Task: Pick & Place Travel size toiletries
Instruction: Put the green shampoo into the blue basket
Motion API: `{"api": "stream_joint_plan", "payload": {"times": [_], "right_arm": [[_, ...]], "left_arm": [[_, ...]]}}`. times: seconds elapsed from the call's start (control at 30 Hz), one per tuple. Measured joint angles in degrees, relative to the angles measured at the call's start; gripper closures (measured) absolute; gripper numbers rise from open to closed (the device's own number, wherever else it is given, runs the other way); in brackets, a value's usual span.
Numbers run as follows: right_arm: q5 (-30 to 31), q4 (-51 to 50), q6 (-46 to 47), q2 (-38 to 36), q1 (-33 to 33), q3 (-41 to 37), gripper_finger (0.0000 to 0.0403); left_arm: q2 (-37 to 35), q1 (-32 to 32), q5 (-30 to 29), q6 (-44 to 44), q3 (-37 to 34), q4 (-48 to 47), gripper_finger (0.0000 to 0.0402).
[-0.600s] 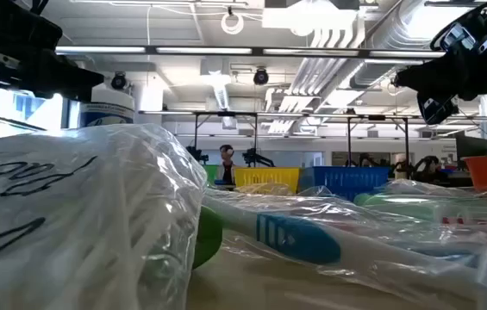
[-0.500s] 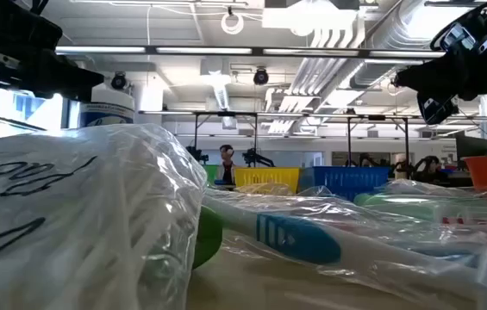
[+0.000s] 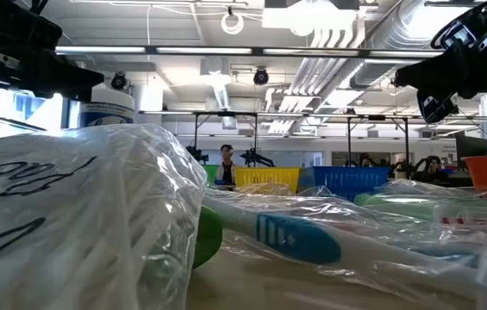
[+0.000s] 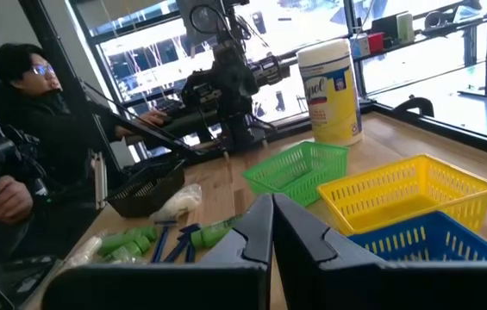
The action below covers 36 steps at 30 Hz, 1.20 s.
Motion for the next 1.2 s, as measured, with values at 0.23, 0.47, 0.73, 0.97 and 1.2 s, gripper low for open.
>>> {"api": "stream_joint_plan", "payload": {"times": [0.23, 0.47, 0.73, 0.97, 1.2], "right_arm": [[0.0, 0.4, -0.3, 0.0, 0.0, 0.0, 0.0399], [0.1, 3.3, -8.6, 0.0, 0.0, 0.0, 0.0399], [0.1, 5.3, -13.9, 0.0, 0.0, 0.0, 0.0399], [0.1, 5.2, -14.7, 0.0, 0.0, 0.0, 0.0399], [2.9, 5.4, -14.8, 0.0, 0.0, 0.0, 0.0399]], "left_arm": [[0.0, 0.0, 0.0, -3.0, -0.2, 2.1, 0.0402], [0.0, 0.0, 1.7, -4.1, -0.2, 2.1, 0.0402], [0.0, 0.0, 2.5, -7.0, -0.2, 2.3, 0.0402], [0.0, 0.0, 1.8, -7.1, -0.2, 2.4, 0.0402], [0.0, 0.0, -6.6, -13.3, -0.1, 2.3, 0.0402]]}}
